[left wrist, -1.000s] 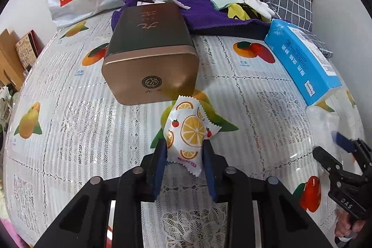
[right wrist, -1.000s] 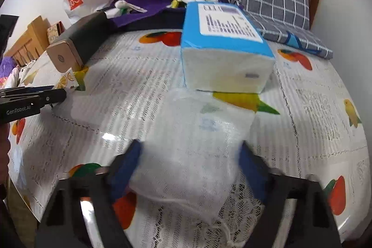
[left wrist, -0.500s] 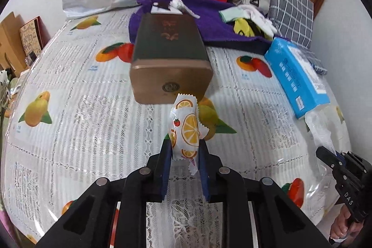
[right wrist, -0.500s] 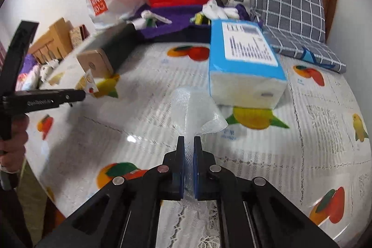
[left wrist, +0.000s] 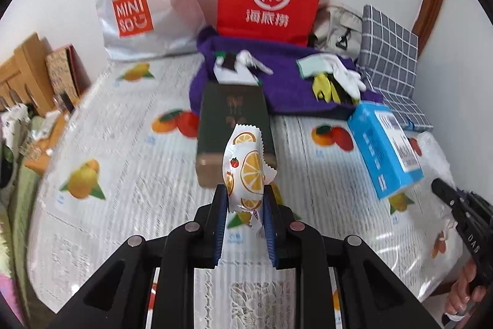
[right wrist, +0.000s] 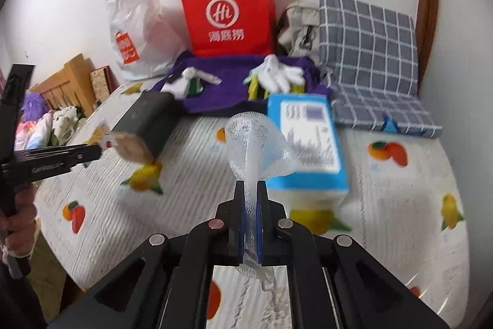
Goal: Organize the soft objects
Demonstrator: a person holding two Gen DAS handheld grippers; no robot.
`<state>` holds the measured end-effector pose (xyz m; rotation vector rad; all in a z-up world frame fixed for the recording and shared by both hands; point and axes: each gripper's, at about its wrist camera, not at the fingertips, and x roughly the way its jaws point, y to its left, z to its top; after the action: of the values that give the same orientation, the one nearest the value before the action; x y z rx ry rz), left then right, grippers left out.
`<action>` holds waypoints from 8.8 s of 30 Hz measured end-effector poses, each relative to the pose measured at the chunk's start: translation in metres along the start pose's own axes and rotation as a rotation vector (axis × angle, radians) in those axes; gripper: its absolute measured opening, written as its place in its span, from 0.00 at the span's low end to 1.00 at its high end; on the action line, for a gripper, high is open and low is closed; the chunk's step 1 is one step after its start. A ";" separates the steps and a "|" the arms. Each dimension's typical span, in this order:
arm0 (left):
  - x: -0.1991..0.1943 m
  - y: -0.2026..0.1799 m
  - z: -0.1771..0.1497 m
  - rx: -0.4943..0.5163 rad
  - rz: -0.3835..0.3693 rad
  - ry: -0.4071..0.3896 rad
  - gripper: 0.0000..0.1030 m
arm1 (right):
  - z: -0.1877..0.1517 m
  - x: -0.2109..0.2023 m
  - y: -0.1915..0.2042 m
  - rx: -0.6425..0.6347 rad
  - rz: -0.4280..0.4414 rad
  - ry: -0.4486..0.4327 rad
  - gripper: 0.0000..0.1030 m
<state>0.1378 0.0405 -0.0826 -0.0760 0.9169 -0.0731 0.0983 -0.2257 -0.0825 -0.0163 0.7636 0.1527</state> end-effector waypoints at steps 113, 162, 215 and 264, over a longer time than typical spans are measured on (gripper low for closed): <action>0.183 -0.027 0.189 -0.016 -0.094 0.112 0.25 | 0.184 0.235 -0.003 0.043 0.224 0.123 0.67; 0.020 -0.064 0.116 0.088 0.019 -0.016 0.81 | 0.137 0.064 -0.019 0.089 -0.067 0.020 1.00; -0.152 -0.076 -0.050 0.063 0.102 -0.175 0.89 | -0.014 -0.138 0.016 0.087 -0.141 -0.070 1.00; -0.156 -0.074 -0.050 0.063 0.108 -0.179 0.90 | -0.011 -0.147 0.018 0.087 -0.133 -0.086 1.00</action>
<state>0.0011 -0.0200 0.0176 0.0248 0.7377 0.0051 -0.0165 -0.2280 0.0116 0.0215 0.6802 -0.0067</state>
